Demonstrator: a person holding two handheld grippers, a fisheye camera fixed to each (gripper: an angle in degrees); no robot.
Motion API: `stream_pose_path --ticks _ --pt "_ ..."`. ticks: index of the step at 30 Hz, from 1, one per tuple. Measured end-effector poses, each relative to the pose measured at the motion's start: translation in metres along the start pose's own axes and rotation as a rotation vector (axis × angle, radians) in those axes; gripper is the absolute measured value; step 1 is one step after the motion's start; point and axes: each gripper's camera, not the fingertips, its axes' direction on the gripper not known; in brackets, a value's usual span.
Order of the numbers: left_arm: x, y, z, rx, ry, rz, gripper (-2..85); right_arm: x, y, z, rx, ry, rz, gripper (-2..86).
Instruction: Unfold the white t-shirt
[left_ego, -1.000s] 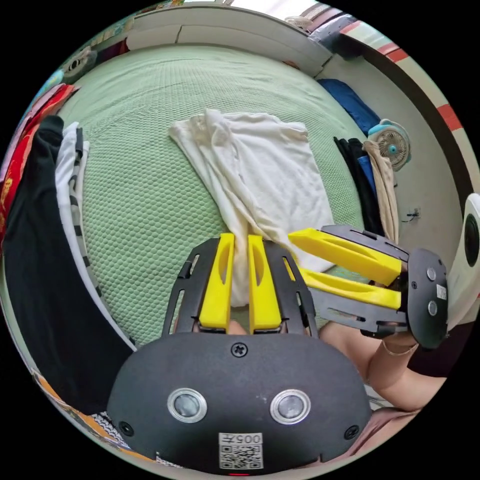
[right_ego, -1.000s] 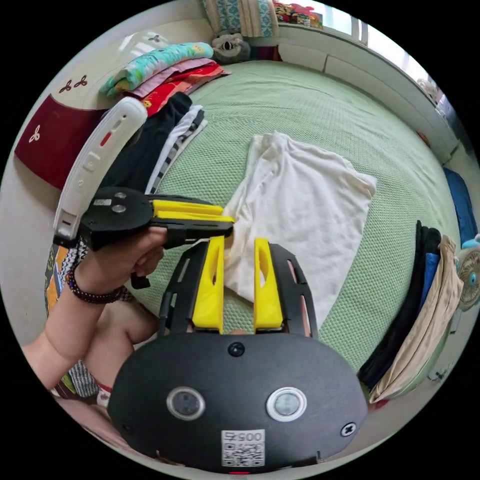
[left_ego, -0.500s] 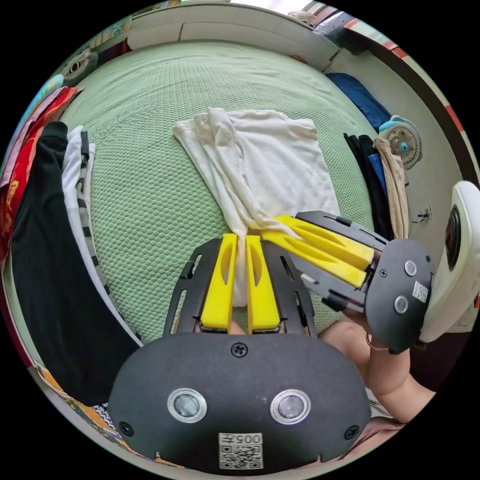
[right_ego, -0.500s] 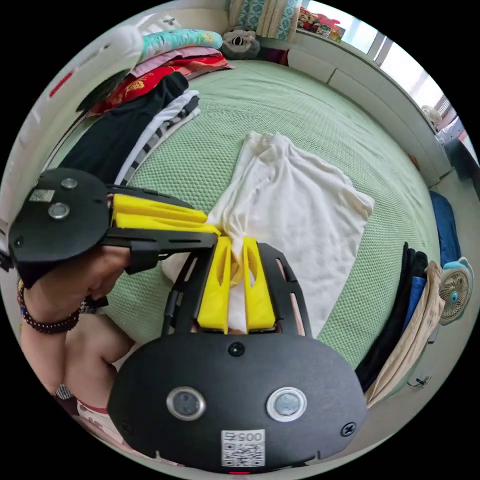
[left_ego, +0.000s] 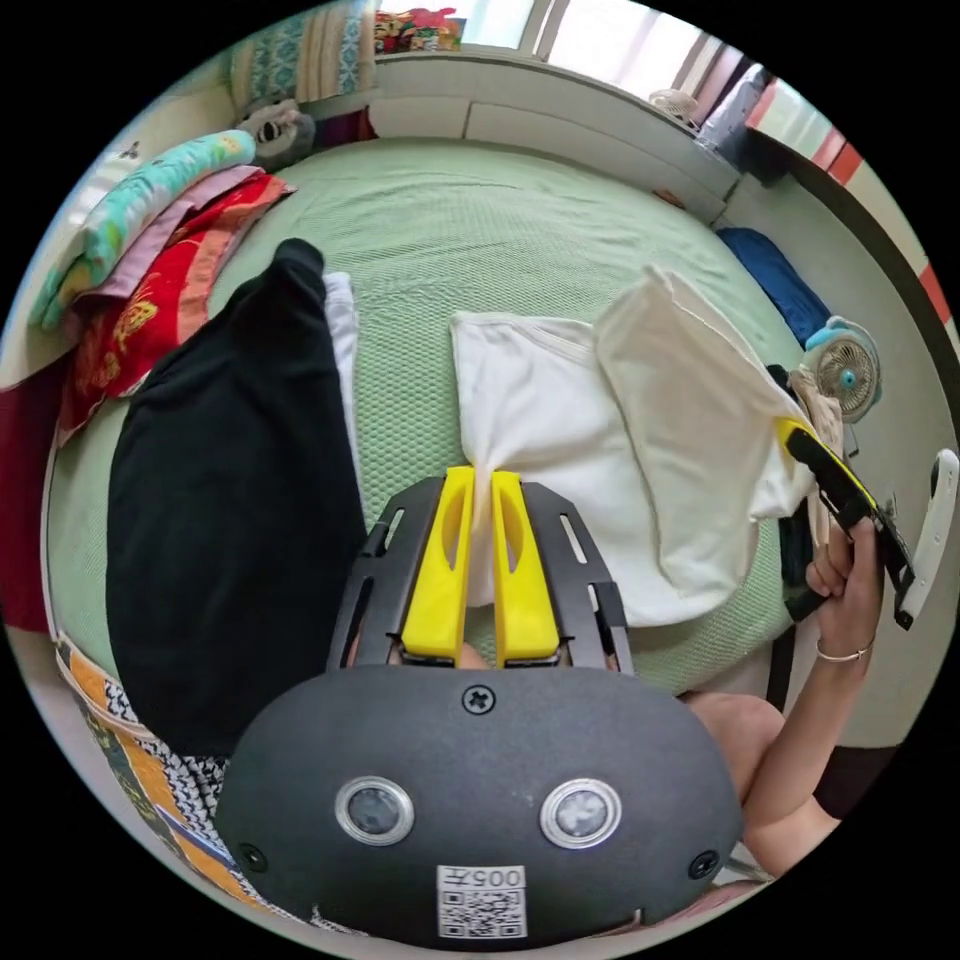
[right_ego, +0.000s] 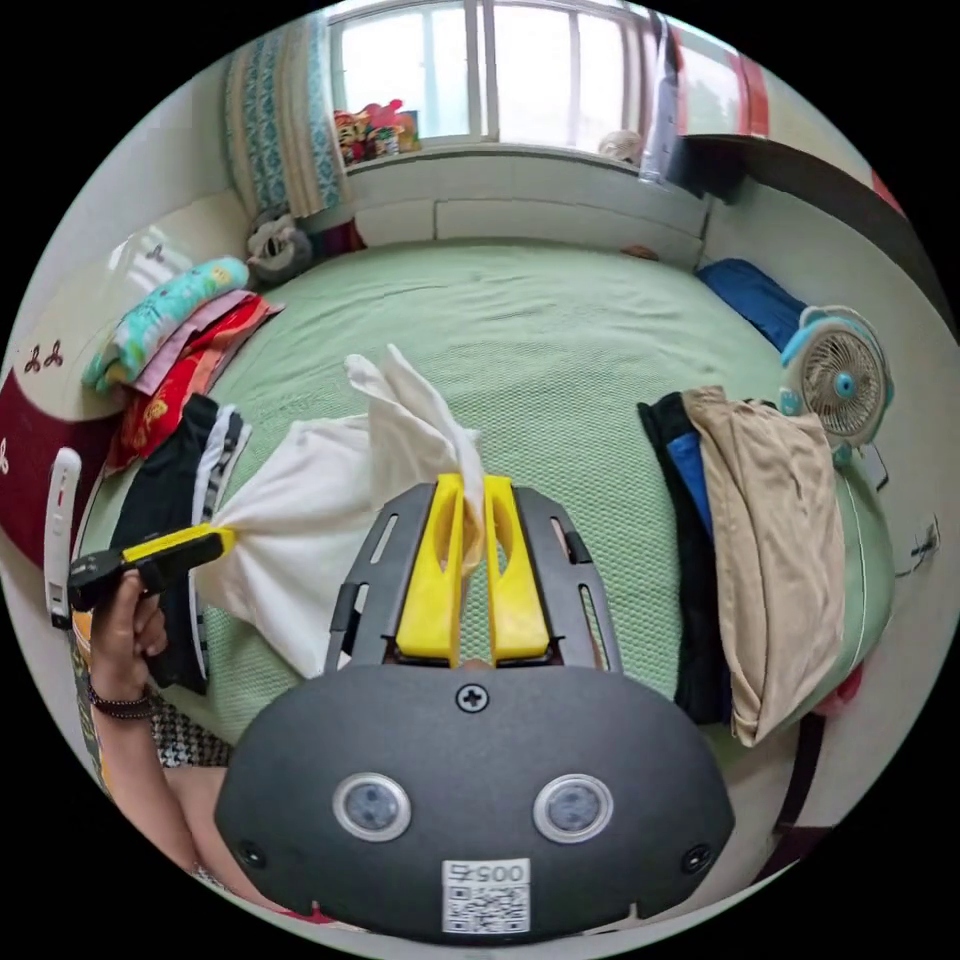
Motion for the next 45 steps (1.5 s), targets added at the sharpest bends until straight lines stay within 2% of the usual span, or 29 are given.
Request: stream_pose_path --ticks 7,13,18,22,24,29,37,41,45 --pt "-0.009 0.023 -0.027 0.049 -0.019 -0.068 4.5 0.059 0.003 0.000 -0.047 0.099 0.120 -0.8" --pt "-0.003 0.029 -0.022 -0.071 -0.039 -0.052 4.7 0.092 0.007 0.008 -0.139 0.216 0.156 -0.7" --pt "-0.010 0.033 -0.031 -0.122 0.063 -0.038 4.8 0.119 0.009 0.022 -0.202 0.182 0.183 0.0" --pt "-0.006 0.038 -0.038 -0.166 0.047 0.010 2.9 0.124 0.009 0.032 -0.307 0.124 0.084 4.0" --pt "-0.008 0.042 -0.048 -0.149 -0.018 0.003 1.0 0.131 0.010 0.028 -0.283 0.123 0.091 5.7" --pt "-0.010 0.044 -0.060 -0.072 0.013 -0.012 -0.2 0.137 0.008 0.026 -0.216 0.068 0.092 8.1" --pt "0.013 0.028 -0.031 -0.133 0.006 0.074 -0.2 0.097 0.006 0.084 -0.393 -0.016 -0.076 9.0" --pt "0.017 0.021 -0.021 -0.122 -0.075 0.085 0.0 0.084 0.009 0.109 -0.466 0.027 -0.134 8.6" --pt "0.011 0.018 -0.027 -0.014 -0.181 0.075 0.5 0.083 0.008 0.117 -0.442 0.042 -0.128 8.5"
